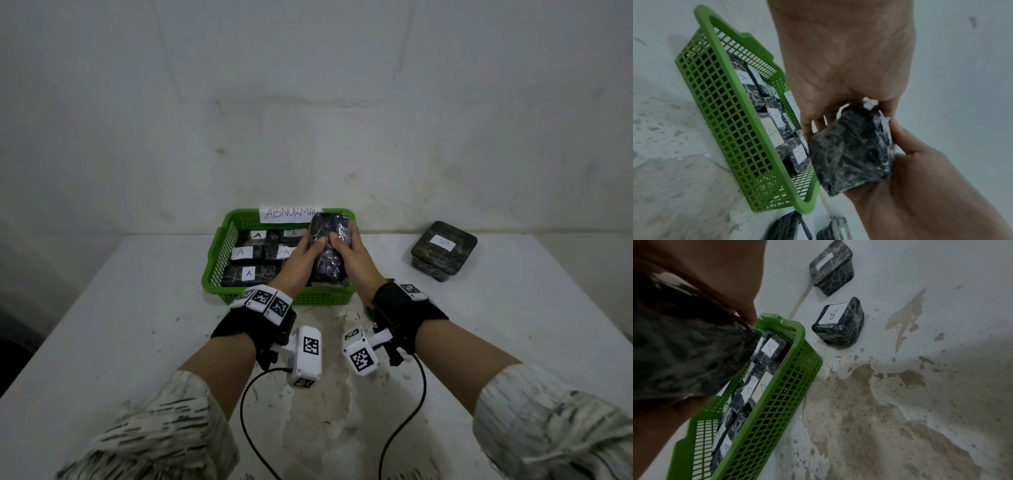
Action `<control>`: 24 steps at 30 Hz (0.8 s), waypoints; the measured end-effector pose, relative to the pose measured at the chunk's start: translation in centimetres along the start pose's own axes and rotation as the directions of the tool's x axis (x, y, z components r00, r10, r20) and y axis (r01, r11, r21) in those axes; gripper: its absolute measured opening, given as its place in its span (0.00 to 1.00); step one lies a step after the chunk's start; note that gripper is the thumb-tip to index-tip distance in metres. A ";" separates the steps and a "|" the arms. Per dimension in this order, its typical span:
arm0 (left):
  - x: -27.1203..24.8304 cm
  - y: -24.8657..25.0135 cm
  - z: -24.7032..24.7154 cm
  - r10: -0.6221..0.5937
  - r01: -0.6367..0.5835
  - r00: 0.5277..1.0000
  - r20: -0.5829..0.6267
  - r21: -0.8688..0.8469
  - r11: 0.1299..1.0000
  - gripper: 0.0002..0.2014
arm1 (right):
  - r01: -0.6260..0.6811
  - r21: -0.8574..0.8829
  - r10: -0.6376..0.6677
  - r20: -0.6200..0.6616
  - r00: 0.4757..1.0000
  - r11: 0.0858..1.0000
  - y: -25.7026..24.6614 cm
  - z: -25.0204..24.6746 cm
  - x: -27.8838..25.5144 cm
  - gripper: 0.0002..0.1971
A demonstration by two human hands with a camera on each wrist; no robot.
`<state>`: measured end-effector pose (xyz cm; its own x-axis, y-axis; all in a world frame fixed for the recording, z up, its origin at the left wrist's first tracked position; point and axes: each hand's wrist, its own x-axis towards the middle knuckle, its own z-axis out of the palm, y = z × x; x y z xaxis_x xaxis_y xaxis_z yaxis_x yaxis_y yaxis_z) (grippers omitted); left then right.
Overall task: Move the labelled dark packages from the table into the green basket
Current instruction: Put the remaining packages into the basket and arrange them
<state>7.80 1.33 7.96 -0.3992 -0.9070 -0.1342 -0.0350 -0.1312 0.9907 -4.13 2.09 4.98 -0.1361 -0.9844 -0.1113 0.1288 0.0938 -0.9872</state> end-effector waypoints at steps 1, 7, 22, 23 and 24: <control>-0.1 0.2 0.0 0.005 -0.005 1.000 -0.009 0.006 1.000 0.24 | -0.007 -0.005 0.008 0.023 1.000 1.000 -0.2 -0.2 -0.5 0.50; 0.2 -0.4 -0.5 -0.048 0.049 0.999 0.014 -0.050 0.998 0.28 | -0.009 0.040 0.006 0.078 0.997 0.999 -0.1 -1.0 -0.2 0.48; 0.5 -1.1 -1.1 0.037 -0.026 0.994 -0.105 0.106 0.994 0.30 | 0.027 -0.153 -0.015 0.075 0.997 0.988 -0.4 -1.7 -0.9 0.64; 0.8 -1.2 -1.3 0.088 -0.061 0.984 -0.152 0.172 0.983 0.30 | 0.039 -0.153 -0.033 0.043 0.999 0.988 -0.6 -1.6 -1.0 0.61; 1.0 -1.3 -1.5 0.116 -0.080 0.977 -0.179 0.197 0.977 0.29 | 0.054 -0.139 -0.054 0.001 0.999 0.989 -0.9 -1.5 -1.1 0.54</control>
<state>8.81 -0.04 6.54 -0.2298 -0.9730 -0.0197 -0.1827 0.0233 0.9829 -5.60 3.36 5.79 -0.1421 -0.9882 -0.0576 -0.0160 0.0604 -0.9980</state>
